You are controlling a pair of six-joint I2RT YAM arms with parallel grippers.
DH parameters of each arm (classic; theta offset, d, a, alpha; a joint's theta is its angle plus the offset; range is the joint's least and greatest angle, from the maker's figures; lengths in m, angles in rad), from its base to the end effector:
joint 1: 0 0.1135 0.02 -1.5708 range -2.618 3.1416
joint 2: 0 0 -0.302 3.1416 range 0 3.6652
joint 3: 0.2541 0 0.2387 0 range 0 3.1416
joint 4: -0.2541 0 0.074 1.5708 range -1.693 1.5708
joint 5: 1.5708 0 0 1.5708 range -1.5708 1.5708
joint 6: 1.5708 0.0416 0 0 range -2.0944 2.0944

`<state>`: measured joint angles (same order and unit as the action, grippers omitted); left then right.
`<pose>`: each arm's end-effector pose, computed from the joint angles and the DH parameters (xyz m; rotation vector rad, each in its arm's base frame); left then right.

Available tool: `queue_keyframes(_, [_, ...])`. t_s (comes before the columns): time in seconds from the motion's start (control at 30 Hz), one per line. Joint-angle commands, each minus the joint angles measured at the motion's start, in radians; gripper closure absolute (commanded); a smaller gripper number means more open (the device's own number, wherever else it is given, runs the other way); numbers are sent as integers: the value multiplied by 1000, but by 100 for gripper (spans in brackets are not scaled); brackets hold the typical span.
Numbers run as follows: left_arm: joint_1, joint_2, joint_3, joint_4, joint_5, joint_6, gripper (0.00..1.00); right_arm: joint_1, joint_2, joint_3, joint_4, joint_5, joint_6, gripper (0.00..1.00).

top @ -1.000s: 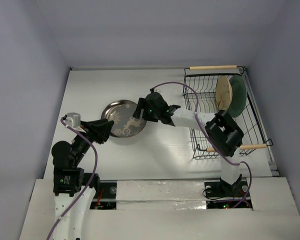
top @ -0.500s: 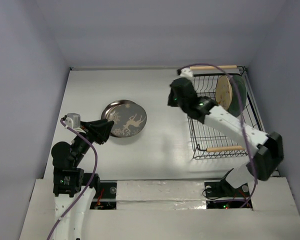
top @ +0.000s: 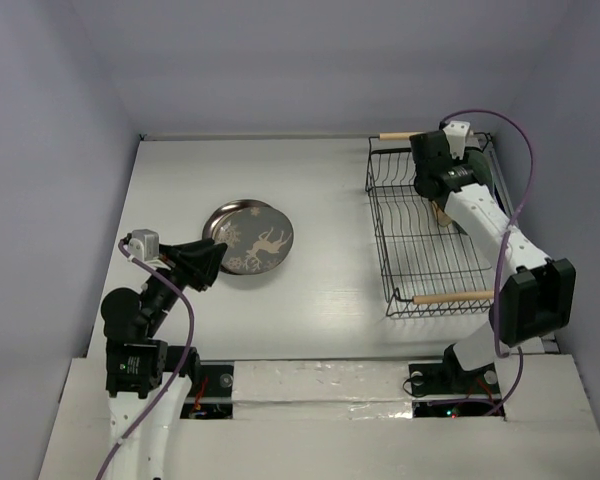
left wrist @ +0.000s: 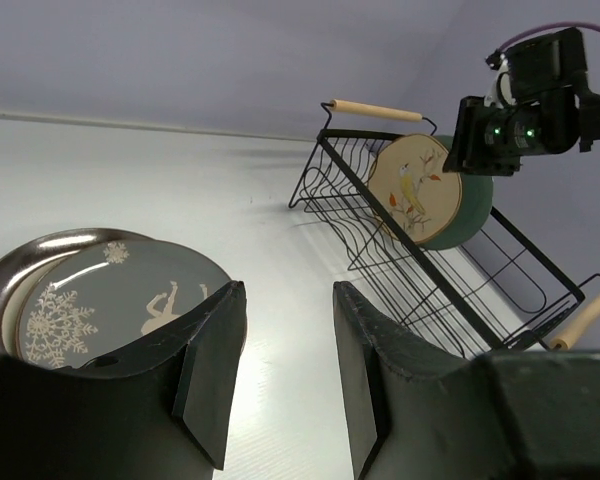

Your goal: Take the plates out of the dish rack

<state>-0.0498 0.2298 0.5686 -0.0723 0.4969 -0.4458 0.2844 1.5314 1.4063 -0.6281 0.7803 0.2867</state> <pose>0.0295 -0.0213 0.3448 0.1684 1.3650 -0.7402 0.3157 0.0618 0.3751 0.3761 2.0969 -0.5716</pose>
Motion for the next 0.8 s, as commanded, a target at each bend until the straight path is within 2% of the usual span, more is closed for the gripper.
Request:
queue_keyframes(0.0, [5, -18, 5, 43, 11, 12, 63, -22, 18, 77, -88, 131, -66, 51])
queue_keyframes(0.43, [5, -18, 5, 40, 11, 12, 62, -74, 177, 163, -84, 166, -109, 52])
queue_keyframes(0.63, [5, -7, 4, 42, 15, 12, 62, -74, 219, 194, -53, 157, -138, 59])
queue_keyframes(0.77, [5, -12, 4, 40, 8, 10, 62, -74, 223, 195, -39, 175, -176, 68])
